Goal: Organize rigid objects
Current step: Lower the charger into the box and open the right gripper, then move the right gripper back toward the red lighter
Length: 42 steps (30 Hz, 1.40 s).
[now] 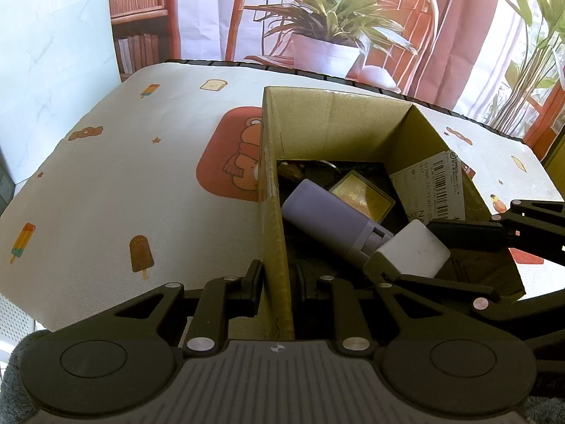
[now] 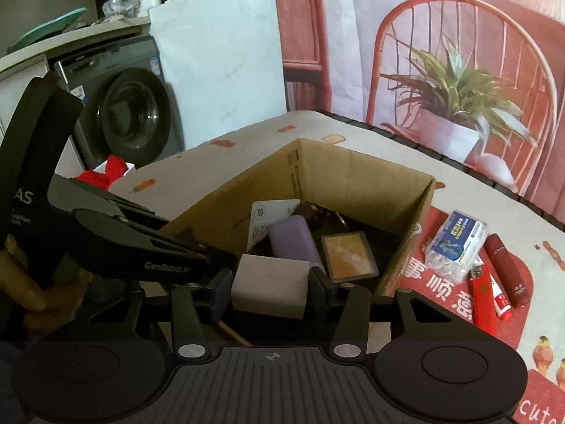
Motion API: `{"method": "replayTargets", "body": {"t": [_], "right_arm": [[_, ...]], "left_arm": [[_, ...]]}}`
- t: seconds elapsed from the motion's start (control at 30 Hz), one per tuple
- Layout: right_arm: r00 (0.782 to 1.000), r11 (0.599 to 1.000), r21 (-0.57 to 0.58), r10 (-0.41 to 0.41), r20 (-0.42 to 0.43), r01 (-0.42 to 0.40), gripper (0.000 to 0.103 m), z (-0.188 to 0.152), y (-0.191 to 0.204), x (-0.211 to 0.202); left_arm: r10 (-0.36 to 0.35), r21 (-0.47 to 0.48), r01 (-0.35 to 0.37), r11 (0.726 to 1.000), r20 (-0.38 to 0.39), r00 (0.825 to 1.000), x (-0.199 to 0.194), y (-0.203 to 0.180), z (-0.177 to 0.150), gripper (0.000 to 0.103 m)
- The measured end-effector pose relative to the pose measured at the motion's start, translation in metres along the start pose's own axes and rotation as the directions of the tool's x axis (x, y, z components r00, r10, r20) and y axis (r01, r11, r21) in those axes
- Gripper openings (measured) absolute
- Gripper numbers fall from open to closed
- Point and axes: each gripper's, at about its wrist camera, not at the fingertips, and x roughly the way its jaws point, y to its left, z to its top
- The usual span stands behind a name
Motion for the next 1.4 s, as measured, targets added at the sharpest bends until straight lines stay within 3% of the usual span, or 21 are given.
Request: {"method": "replayTargets", "body": {"t": [0.53, 0.6, 0.93, 1.2, 1.4], "right_arm": [[1.0, 1.0, -0.005, -0.007, 0.006, 0.008, 0.046, -0.001, 0.001, -0.001], [1.0, 1.0, -0.009, -0.013, 0.013, 0.013, 0.052, -0.001, 0.001, -0.002], [0.993, 0.997, -0.002, -0.074, 0.088, 0.075, 0.061, 0.002, -0.003, -0.014], [0.957, 0.978, 0.07, -0.206, 0.204, 0.196, 0.092, 0.003, -0.019, -0.033], [0.919, 0.949, 0.144, -0.308, 0.246, 0.279, 0.102, 0.0, -0.034, -0.04]], "left_arm": [[-0.001, -0.003, 0.001, 1.0, -0.001, 1.0, 0.0, 0.0, 0.0, 0.02], [-0.002, -0.004, 0.002, 1.0, -0.002, 1.0, 0.0, 0.0, 0.0, 0.02], [-0.003, -0.005, 0.003, 1.0, -0.001, 1.0, 0.0, -0.002, 0.001, 0.02], [-0.003, -0.006, 0.003, 1.0, -0.001, 1.0, 0.0, -0.002, 0.001, 0.02], [-0.003, -0.006, 0.003, 1.0, -0.001, 1.0, 0.0, -0.002, 0.001, 0.02]]}}
